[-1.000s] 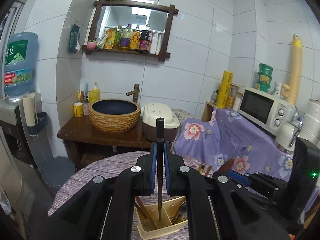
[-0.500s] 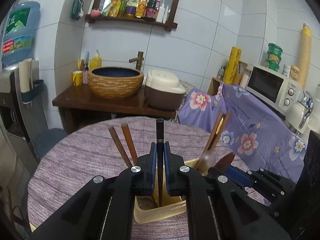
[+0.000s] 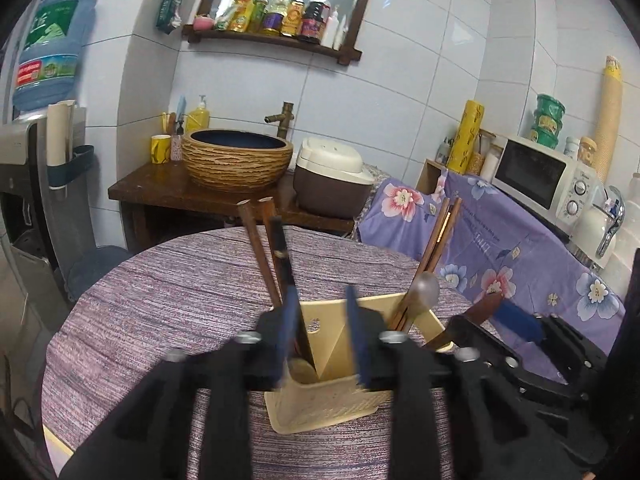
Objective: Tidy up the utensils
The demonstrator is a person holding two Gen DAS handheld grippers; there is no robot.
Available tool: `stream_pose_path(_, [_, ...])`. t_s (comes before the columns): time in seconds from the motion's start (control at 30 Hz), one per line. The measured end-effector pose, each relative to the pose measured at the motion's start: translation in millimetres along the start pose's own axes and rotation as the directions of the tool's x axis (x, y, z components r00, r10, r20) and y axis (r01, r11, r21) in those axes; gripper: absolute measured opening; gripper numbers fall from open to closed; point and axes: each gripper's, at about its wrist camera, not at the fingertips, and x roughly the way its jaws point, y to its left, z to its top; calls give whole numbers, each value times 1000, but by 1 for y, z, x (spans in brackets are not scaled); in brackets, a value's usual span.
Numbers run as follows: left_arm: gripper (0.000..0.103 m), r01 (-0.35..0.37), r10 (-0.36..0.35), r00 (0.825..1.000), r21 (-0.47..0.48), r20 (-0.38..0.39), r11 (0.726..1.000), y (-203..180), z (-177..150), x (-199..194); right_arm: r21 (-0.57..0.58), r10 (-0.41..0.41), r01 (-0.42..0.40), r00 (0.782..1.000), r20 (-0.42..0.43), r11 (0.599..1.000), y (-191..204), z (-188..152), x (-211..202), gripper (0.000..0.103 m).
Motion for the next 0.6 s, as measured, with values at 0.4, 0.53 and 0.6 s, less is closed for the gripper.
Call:
stream_pose_path(0.4, [98, -52, 34, 988, 116, 152, 992, -8, -66, -64, 101, -72, 72, 997, 4, 992, -43, -59, -64, 97])
stream_pose_path(0.53, [98, -73, 58, 994, 166, 91, 983, -14, -97, -71, 105, -118, 122, 992, -44, 987, -53, -93, -79, 97])
stream_pose_path(0.6, [98, -85, 73, 995, 174, 74, 981, -16, -111, -77, 120, -117, 124, 991, -63, 985, -59, -111, -87, 97])
